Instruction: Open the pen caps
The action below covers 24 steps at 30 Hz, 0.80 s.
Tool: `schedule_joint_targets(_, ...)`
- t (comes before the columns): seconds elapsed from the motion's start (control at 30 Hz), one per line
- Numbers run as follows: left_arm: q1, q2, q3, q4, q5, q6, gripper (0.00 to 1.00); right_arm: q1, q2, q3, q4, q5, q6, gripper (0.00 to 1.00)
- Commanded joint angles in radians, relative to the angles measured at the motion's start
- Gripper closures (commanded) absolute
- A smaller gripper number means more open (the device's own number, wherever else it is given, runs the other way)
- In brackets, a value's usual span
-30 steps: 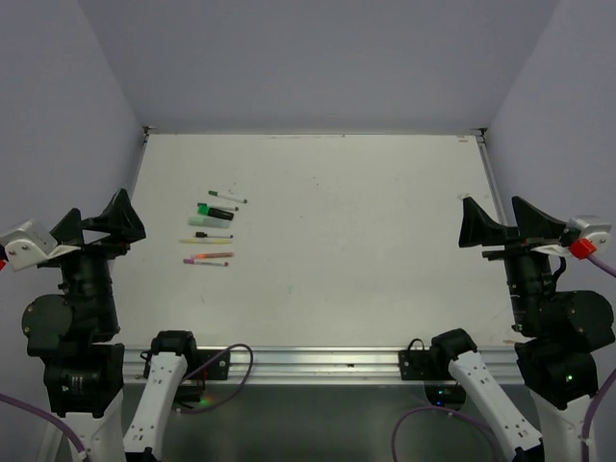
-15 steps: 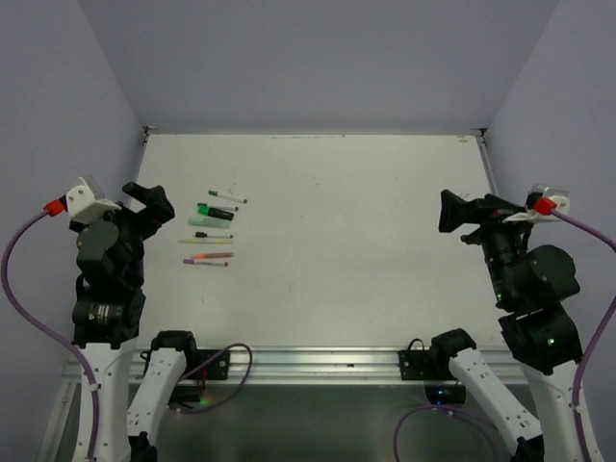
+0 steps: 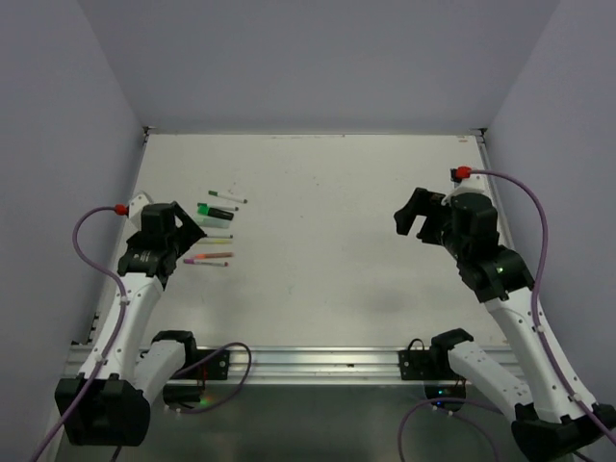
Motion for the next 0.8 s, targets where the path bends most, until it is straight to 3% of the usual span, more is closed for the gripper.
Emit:
schedule_joint_targets(0.0,0.007,0.053,-0.029,0.031,-0.08,-0.134,0.06,0.005,0.025,-0.032,-0.029,-0.138,0.05,0.01)
schedule_joint_targets(0.27,0.007,0.236,-0.048,0.035,-0.045,-0.305,0.26,0.055,0.013,-0.091,0.028,-0.171,0.042,0.01)
schedule_joint_targets(0.3,0.007,0.25,-0.049,0.035,-0.045,-0.317,0.34,0.067,0.012,-0.092,0.029,-0.161,0.038,0.01)
schedule_joint_targets(0.4,0.007,0.291,-0.055,0.038,-0.055,-0.349,0.42,0.096,0.013,-0.106,0.031,-0.123,0.024,0.01)
schedule_joint_targets(0.77,0.007,0.411,-0.039,0.052,-0.089,-0.371,0.49,0.155,0.015,-0.171,0.051,-0.037,0.001,0.02)
